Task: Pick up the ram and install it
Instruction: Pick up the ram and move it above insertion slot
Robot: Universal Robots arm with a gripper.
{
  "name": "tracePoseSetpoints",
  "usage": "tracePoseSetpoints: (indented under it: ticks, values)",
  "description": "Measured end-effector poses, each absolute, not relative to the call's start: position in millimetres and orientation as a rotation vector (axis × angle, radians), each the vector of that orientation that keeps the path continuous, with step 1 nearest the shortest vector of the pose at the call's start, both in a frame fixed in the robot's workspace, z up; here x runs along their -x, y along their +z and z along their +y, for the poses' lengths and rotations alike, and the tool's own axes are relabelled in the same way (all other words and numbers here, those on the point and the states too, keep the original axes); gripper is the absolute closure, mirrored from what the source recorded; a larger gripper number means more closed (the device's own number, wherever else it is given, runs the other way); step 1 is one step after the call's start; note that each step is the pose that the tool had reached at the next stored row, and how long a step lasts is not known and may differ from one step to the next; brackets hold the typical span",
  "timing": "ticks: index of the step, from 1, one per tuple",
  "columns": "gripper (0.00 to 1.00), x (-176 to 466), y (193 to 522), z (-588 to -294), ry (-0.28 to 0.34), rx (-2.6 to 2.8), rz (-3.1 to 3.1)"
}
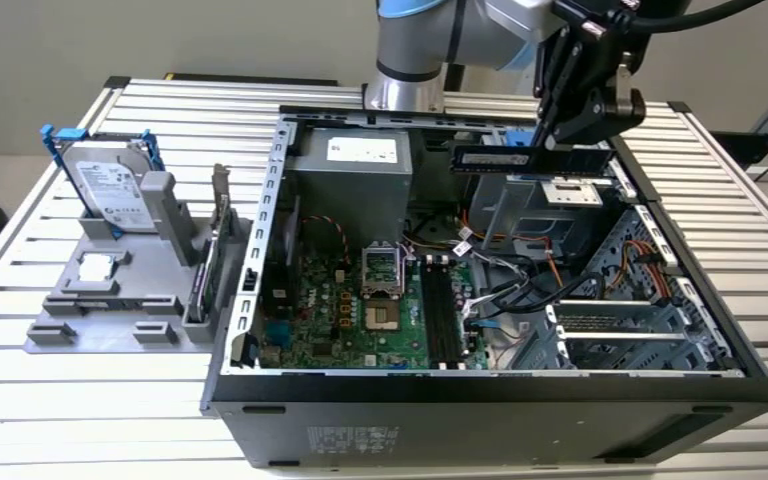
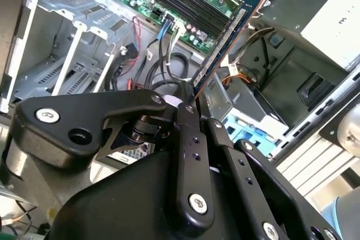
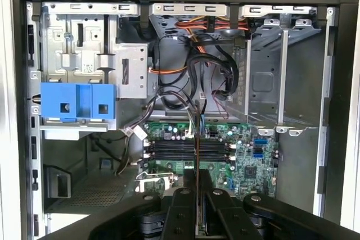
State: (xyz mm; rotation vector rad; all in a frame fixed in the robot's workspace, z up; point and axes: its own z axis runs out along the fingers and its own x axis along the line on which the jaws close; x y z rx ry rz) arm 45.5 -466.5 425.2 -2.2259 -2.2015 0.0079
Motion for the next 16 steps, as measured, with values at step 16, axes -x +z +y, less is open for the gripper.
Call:
tracePoseSetpoints:
  ticks: [16]
  values:
    - [1.00,-45,425,-443,0.008,2.226,-2.201]
